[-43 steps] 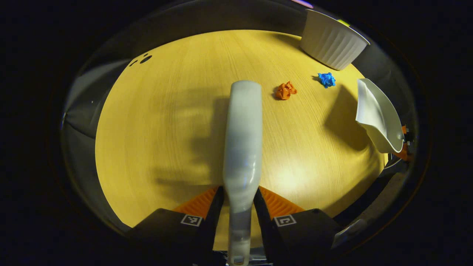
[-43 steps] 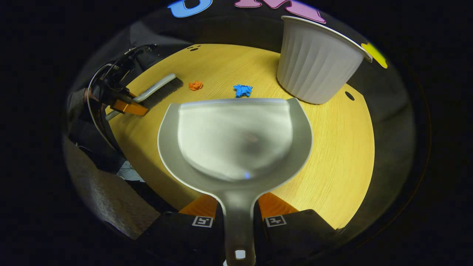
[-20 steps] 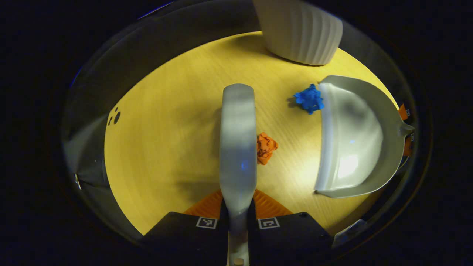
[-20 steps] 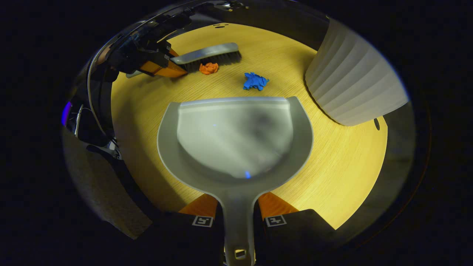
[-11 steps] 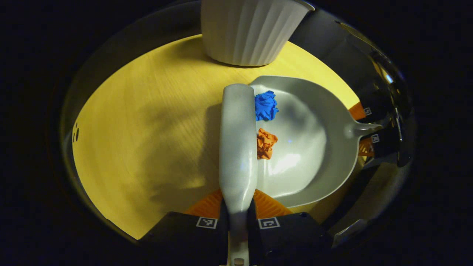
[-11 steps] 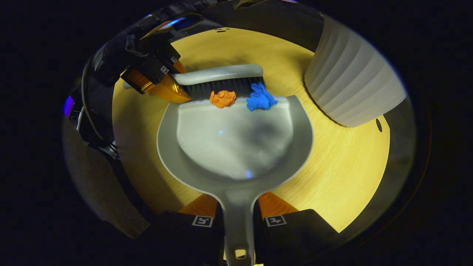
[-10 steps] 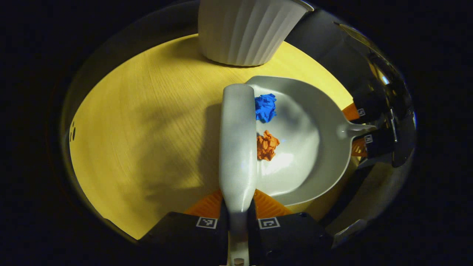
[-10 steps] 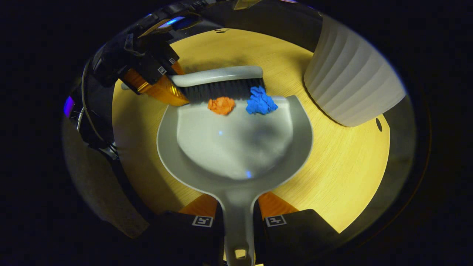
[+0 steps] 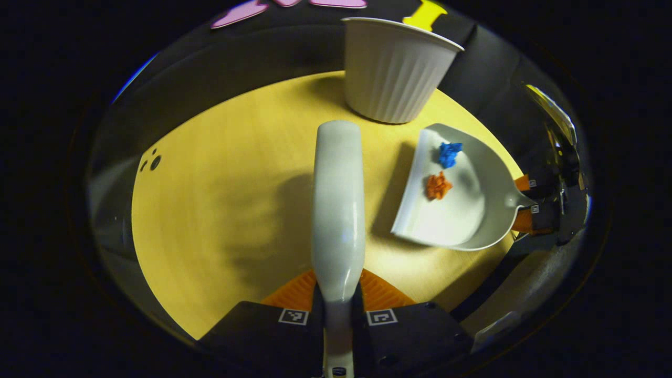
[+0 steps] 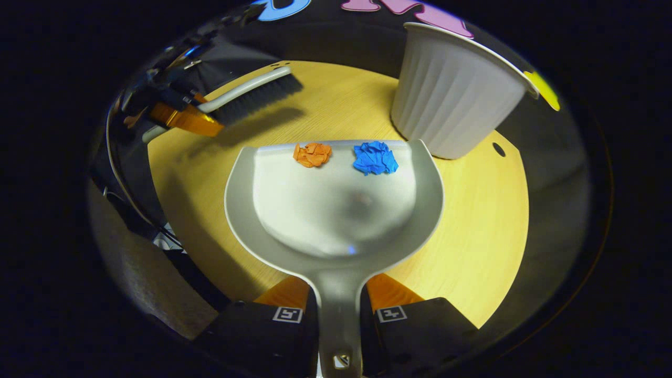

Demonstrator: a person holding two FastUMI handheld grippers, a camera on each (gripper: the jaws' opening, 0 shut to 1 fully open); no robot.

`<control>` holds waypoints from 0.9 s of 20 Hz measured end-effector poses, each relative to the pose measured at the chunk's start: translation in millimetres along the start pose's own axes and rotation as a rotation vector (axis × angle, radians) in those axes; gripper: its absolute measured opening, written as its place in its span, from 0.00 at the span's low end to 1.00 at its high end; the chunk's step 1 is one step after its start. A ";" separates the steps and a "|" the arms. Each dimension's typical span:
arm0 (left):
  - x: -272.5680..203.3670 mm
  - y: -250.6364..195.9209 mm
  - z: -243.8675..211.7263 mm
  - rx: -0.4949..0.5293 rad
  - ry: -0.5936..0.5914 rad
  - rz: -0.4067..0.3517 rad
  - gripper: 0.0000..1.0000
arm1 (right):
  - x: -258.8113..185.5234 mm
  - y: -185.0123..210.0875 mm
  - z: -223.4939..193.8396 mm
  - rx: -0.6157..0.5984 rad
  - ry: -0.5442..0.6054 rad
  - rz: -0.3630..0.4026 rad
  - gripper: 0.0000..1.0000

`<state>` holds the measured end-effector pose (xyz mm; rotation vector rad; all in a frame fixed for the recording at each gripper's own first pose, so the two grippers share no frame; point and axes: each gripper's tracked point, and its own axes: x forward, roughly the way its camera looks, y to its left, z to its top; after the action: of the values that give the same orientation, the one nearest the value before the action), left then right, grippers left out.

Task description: Pick up the small broom and dustpan from the desktop, sweep the trash into the dustpan with the broom, and then empty the trash into the garbage bin.

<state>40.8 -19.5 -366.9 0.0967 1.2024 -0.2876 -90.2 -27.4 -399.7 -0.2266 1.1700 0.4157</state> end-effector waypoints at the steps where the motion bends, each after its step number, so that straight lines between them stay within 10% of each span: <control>1: 3.6 7.6 -11.0 -0.023 0.003 0.008 0.25 | -8.3 1.7 1.9 0.023 -0.003 -0.019 0.36; 8: 24.6 22.5 -53.0 -0.063 0.009 -0.003 0.24 | -113.1 6.5 52.3 0.186 -0.016 -0.115 0.36; 18: 20.8 26.3 -77.8 -0.084 0.002 -0.045 0.26 | -197.9 -156.1 162.4 0.242 0.007 -0.361 0.36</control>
<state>-15.7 19.8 -416.4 -0.0027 1.2177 -0.2762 49.1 -145.0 -161.6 -0.2226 1.1465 -0.0439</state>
